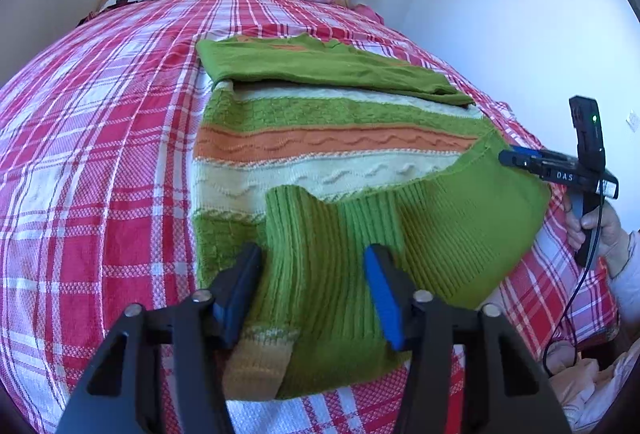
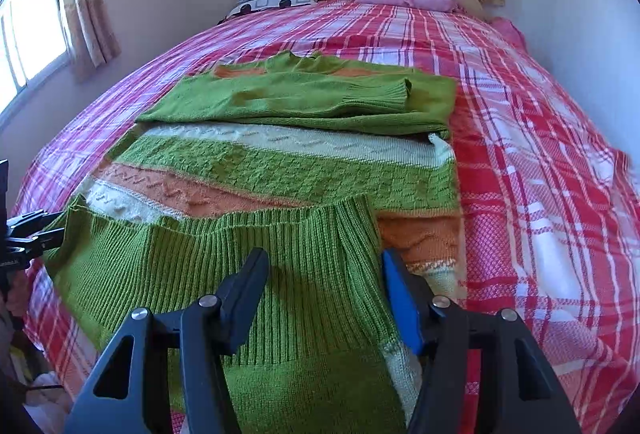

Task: Fold small clothes
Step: 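Lift the hem with both grippers and fold it over toward the collar band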

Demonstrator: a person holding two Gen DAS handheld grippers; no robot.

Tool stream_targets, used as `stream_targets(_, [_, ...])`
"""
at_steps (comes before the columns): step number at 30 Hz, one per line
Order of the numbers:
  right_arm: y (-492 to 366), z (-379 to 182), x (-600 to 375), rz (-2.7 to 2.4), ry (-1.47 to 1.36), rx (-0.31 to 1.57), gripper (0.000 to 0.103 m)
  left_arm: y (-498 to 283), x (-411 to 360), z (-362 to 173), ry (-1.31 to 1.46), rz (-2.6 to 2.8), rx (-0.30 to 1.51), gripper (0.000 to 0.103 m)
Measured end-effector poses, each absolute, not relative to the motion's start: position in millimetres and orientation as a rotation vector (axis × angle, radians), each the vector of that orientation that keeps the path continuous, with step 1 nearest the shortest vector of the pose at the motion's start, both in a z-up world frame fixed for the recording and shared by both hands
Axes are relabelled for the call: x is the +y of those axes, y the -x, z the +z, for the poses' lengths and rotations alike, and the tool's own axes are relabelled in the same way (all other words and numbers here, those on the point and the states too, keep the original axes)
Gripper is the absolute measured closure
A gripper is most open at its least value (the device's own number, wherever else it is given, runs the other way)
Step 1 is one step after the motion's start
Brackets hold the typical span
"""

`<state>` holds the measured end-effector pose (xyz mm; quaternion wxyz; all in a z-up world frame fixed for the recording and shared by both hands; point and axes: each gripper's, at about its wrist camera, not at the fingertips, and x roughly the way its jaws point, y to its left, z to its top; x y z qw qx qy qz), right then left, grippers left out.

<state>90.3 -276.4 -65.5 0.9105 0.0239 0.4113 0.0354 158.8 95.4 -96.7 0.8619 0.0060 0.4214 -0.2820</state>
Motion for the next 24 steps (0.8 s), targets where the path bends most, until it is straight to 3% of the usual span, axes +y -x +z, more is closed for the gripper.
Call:
stream_targets(1, [-90,-66,-276,0.068,-0.040,0.853,0.066,-158,96,-96,-0.009,-0.596,0.887,0.061])
stream_targets(3, [-88,-66,-276,0.050,-0.013,0.864,0.085,-158,99,-96,0.008,-0.579,0.895,0.089])
stream_targets(4, [-87,-64,-277,0.053,-0.014,0.868,0.091,-159,102,-96,0.033,-0.581,0.903,0.091])
stream_targets(14, [-58,-18,-289,0.043,-0.147,0.730,0.094,-168,126,-75,0.201,-0.513,0.861,0.094])
stream_targets(24, [-91,19,-290,-0.020,-0.124,0.662,0.095,-227,121,-38,0.247,-0.469,0.782,0.094])
